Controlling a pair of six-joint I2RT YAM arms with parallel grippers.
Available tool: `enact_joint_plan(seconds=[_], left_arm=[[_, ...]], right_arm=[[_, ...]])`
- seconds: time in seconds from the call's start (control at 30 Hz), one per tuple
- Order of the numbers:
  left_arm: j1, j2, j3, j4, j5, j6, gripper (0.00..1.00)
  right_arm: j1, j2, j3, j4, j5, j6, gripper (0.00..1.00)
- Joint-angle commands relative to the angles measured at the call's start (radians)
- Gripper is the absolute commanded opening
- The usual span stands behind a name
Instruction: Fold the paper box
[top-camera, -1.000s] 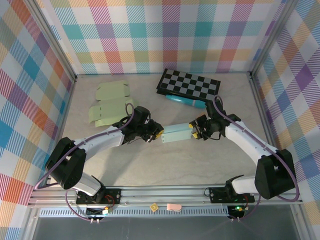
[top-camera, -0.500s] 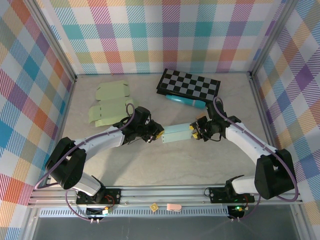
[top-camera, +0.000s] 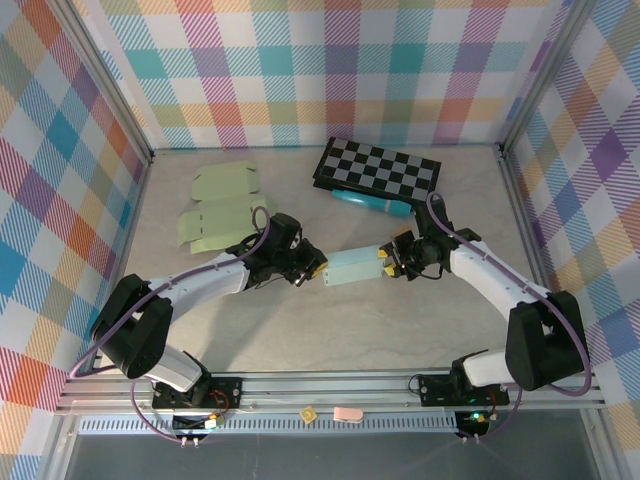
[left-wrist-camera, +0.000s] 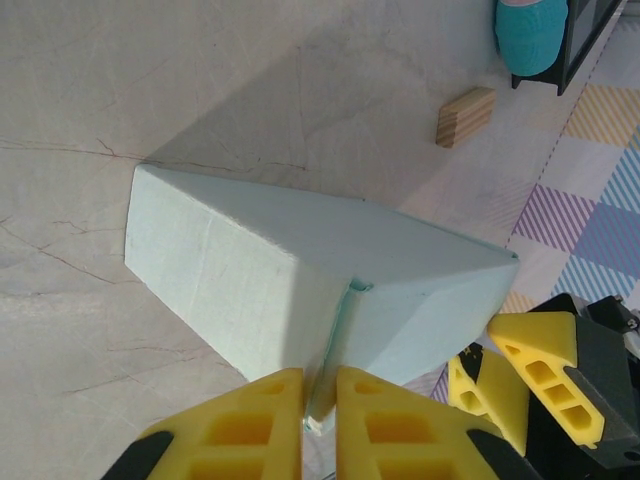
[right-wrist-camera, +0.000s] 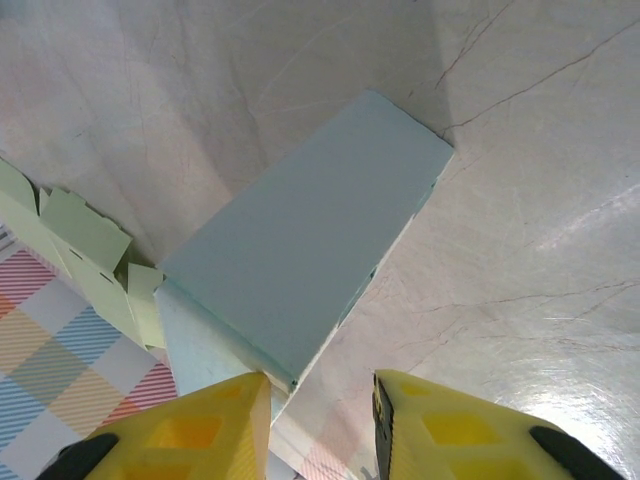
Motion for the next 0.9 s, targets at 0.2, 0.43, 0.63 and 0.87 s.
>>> enact_joint_plan(seconds=[0.2,0.43,0.63,0.87], left_arm=[[-0.022,0.031,0.002,-0.087,-0.013,0.015,0.12],[-0.029,0.042,0.019,-0.086,-0.012,0.019,0.12],[-0.031,0.045,0.023,-0.083,-0.009,0.020,0.12],[-0.033,0.036,0.057,-0.122,-0.020,0.051,0.18]], right_arm=[[0.029,-0.039,0.084,-0.219,0.116,0.022,0.43],[0.131,-0.009,0.137,-0.157,0.092,0.206,0.71],[0.160,0.078,0.213,-0.134,0.122,0.237,0.80],[0.167,0.201,0.277,-0.100,0.106,0.217,0.80]])
